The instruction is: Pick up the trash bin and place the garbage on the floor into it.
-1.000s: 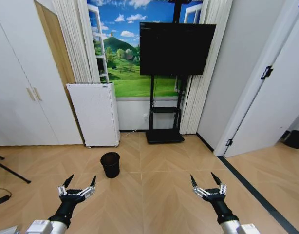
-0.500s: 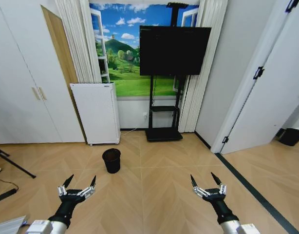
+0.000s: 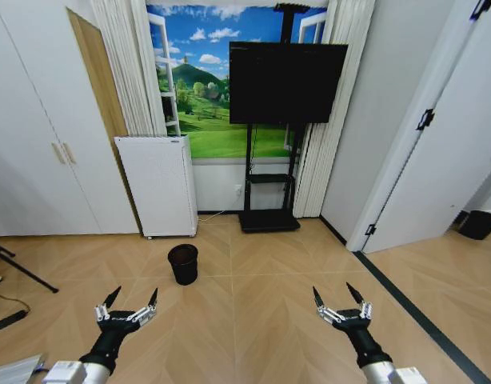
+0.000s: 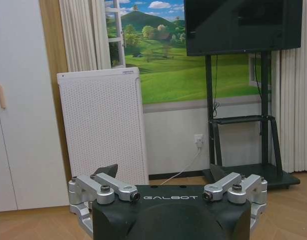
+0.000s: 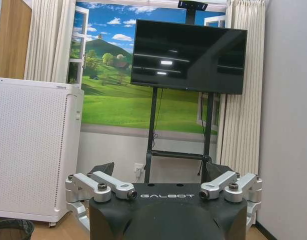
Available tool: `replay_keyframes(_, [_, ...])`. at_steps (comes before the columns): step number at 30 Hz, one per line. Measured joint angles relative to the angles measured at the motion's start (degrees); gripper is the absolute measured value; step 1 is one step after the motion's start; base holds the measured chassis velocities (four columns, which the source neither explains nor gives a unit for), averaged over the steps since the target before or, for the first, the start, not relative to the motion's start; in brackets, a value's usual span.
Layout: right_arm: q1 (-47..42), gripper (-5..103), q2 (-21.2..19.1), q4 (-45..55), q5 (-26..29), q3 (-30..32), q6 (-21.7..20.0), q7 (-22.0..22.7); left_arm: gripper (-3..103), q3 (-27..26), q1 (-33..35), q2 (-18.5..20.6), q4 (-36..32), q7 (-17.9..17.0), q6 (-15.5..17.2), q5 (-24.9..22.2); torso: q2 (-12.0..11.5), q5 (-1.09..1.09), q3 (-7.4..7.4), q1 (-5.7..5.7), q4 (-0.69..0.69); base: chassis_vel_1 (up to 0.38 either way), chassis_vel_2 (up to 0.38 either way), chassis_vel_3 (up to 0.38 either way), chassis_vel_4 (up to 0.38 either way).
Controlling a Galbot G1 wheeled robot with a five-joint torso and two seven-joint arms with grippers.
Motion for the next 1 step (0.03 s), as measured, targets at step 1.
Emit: replay_keyframes(1, [0.0,100,0.0,0.0,0.0,0.0,0.0,0.0,100,0.0,0.0,0.0,0.0,0.0,0.0,0.0,0.0,0.0,0.0,0.0,0.0,0.0,0.0,0.0,0.0])
